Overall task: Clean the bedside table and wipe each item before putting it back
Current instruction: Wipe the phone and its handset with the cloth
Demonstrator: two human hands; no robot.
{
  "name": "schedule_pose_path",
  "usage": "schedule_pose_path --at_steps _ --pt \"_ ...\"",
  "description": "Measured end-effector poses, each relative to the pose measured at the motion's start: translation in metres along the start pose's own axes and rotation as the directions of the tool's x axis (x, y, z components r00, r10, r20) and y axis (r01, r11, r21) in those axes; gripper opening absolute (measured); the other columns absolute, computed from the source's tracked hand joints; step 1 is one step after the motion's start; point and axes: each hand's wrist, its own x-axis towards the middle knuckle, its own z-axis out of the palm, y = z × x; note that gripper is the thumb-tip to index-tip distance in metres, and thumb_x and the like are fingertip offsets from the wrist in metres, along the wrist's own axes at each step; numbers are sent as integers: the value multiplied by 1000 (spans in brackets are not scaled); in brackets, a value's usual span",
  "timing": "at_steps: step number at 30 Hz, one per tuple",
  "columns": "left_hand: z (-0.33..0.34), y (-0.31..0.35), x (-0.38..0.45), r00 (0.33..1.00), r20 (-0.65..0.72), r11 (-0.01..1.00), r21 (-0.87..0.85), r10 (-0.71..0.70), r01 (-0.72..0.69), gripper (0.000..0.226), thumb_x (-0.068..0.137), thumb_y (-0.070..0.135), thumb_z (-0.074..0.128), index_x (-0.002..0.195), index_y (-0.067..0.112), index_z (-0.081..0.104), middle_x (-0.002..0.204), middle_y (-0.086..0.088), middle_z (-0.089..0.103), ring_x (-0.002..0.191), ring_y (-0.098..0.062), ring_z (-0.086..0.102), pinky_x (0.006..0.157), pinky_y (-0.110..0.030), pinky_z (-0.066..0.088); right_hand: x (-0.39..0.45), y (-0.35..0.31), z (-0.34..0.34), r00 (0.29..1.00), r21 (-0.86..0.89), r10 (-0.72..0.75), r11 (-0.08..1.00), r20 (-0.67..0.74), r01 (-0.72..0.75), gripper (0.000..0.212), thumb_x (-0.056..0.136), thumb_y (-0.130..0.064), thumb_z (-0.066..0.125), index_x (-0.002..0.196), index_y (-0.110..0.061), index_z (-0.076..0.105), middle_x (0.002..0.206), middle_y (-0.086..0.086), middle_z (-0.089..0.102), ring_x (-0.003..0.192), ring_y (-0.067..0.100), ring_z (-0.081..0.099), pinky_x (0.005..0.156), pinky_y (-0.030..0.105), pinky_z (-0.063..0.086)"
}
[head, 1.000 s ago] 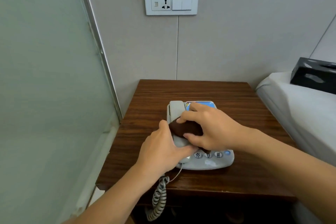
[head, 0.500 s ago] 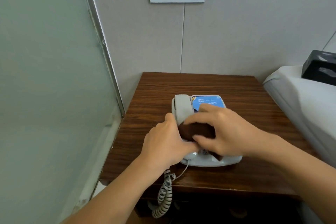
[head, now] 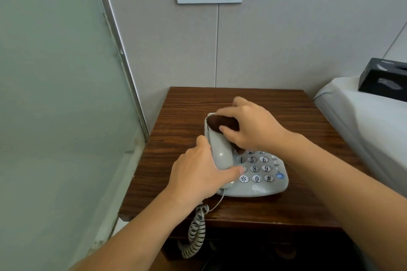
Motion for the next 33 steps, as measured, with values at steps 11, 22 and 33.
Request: schedule_pose_path --at_steps 11,22,33 --pt "-3 5 -1 999 0 995 86 48 -48 74 68 84 68 102 25 39 90 10 63 80 -15 65 68 -36 55 -10 10 -5 999 61 35 997 37 -37 32 91 -43 65 123 -42 69 92 -6 50 84 19 58 69 37 50" --pt "-20 21 35 992 32 988 100 -124 121 99 57 96 62 118 20 48 109 3 63 101 -23 64 80 -41 55 6 22 -30 956 152 165 980 -242 -131 32 87 -41 69 119 -38 72 86 -4 54 84 16 57 75 32 48" --pt "-35 -19 16 984 -180 951 -304 -2 -53 23 99 45 53 112 28 62 73 3 69 63 -9 65 54 -29 51 -46 7 -33 880 316 235 943 -412 -104 38 87 -35 75 124 -39 71 93 -9 52 85 2 54 69 12 40"
